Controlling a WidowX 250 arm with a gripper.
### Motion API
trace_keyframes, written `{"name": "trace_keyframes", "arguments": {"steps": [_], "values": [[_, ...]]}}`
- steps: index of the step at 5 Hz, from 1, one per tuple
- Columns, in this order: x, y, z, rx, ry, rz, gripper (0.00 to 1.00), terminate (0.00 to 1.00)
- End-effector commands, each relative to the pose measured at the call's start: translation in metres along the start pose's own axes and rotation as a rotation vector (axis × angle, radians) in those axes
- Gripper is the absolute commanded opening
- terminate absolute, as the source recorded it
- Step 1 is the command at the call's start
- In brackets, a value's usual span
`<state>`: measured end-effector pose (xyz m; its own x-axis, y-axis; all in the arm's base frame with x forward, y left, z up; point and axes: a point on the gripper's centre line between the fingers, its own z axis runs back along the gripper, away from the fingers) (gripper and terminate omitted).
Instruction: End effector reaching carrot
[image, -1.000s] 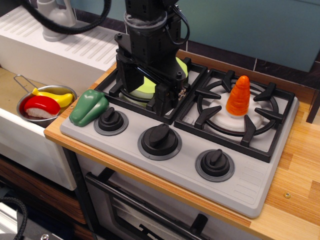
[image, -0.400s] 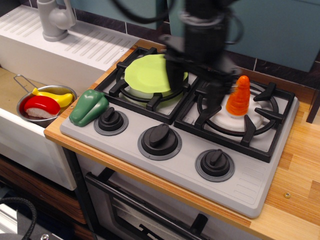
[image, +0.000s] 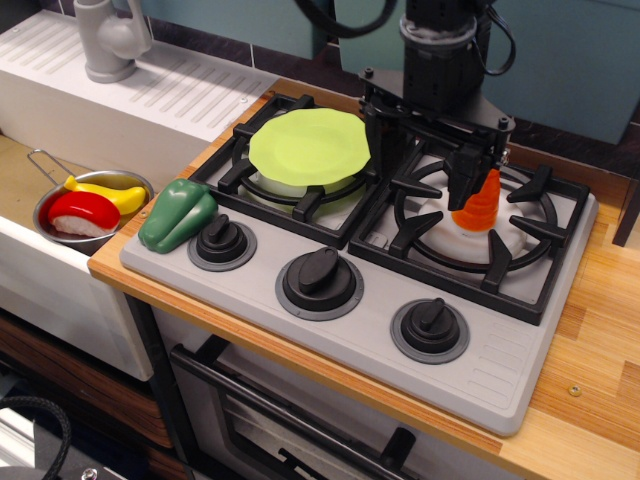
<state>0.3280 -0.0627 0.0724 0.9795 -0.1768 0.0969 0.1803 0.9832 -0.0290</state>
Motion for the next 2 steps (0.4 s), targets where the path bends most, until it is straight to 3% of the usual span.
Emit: {"name": "trace_keyframes", "arguments": {"steps": [1,2], "values": [[0.0267,-0.0107,0.0106,0.009,-0.096,-0.026,1.0,0.0],[0.0323,-0.0151,0.013,0.021,-0.085,-0.018,1.0,0.0]]}}
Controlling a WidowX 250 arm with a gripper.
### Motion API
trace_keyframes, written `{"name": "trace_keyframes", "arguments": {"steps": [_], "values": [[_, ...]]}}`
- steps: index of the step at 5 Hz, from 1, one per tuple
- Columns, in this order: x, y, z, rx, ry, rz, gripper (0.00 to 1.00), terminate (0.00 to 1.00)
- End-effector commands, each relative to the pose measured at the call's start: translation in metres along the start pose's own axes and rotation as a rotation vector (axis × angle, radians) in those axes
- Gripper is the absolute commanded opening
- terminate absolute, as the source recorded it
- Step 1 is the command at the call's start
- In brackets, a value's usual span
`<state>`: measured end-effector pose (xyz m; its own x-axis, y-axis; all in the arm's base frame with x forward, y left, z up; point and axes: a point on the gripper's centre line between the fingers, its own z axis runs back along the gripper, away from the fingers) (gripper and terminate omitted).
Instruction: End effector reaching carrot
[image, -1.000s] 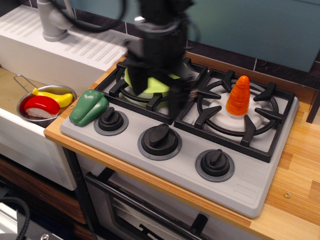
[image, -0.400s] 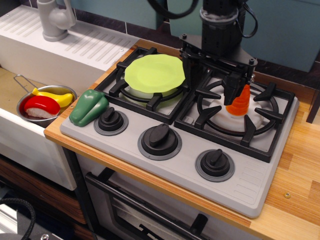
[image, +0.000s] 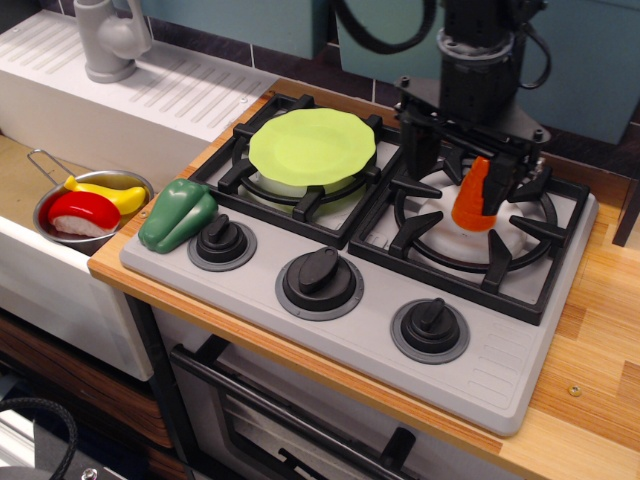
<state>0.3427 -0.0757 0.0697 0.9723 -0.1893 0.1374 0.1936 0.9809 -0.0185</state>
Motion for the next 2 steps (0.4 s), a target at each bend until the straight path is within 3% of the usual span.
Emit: {"name": "trace_keyframes", "arguments": {"steps": [1,2], "values": [[0.0194,-0.0106,0.0131,0.017,-0.059,-0.003,1.0,0.0],[0.0235,-0.0116,0.0072,0.023,-0.085,-0.016,1.0,0.0]]}}
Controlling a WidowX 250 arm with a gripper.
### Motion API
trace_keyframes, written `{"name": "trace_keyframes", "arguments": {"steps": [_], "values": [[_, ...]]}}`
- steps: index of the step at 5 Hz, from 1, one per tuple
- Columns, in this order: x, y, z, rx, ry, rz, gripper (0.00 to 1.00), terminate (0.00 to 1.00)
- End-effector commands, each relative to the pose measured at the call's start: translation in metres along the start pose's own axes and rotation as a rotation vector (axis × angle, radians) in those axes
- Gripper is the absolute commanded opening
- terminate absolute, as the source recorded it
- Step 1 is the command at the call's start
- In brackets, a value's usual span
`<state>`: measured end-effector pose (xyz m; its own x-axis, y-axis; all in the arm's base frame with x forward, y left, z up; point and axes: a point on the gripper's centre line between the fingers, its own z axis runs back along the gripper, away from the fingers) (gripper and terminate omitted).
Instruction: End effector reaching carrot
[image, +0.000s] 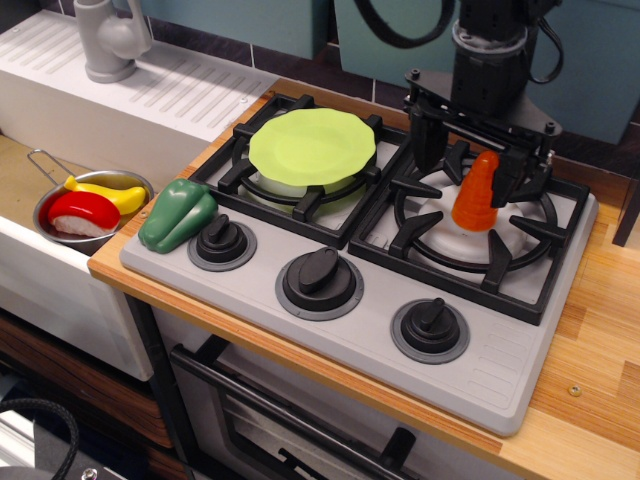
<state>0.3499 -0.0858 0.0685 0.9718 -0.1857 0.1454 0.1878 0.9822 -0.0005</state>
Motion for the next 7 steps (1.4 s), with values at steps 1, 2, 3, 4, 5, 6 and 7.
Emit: {"name": "trace_keyframes", "arguments": {"steps": [1,2,3,4,5,6,7], "values": [[0.0164,-0.0005,0.0056,0.013,-0.086,-0.025,1.0,0.0],[0.0165,-0.0026,0.0,0.016,-0.091,-0.016,1.0,0.0],[0.0147,-0.0019,-0.0032,0.002,-0.071,-0.04,1.0,0.0],[0.0147,-0.0019,-0.0032,0.002,-0.071,-0.04,1.0,0.0],[0.0147,-0.0019,-0.0032,0.002,-0.071,-0.04,1.0,0.0],[0.0147,-0.0019,-0.0032,0.002,-0.071,-0.04,1.0,0.0],[0.0147,-0.0019,-0.0032,0.002,-0.071,-0.04,1.0,0.0]]}}
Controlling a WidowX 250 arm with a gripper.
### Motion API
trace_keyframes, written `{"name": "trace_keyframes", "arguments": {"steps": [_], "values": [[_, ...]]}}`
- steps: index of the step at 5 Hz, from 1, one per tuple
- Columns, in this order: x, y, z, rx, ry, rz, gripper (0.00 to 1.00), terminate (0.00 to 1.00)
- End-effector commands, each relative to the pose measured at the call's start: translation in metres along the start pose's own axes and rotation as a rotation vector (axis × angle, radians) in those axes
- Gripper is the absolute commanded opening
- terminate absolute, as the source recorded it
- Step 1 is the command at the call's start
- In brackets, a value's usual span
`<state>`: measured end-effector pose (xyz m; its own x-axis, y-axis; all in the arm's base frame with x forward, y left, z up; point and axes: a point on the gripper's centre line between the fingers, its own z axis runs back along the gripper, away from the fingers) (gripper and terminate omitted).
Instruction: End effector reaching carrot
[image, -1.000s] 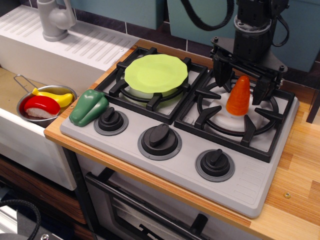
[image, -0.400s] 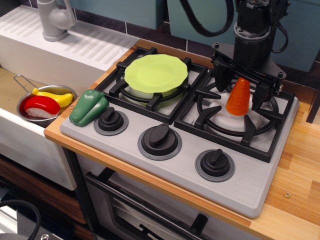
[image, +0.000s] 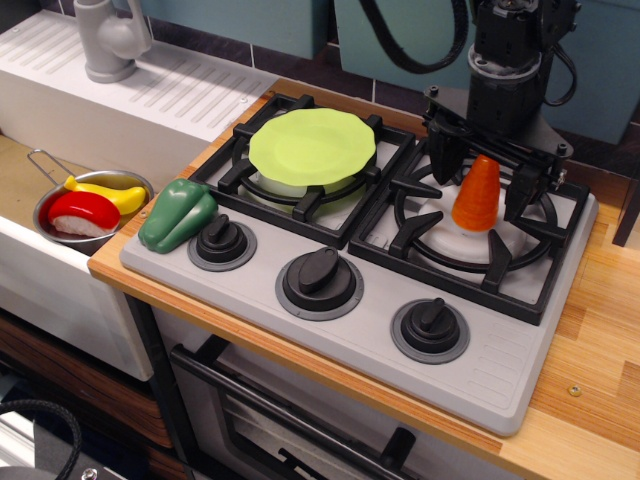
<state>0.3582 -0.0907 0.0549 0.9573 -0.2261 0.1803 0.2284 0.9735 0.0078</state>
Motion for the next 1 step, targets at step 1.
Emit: {"name": "trace_keyframes", "arguments": {"steps": [1], "values": [[0.008,0.0017,0.0113,0.001,-0.036,0.003,1.0,1.0]]}}
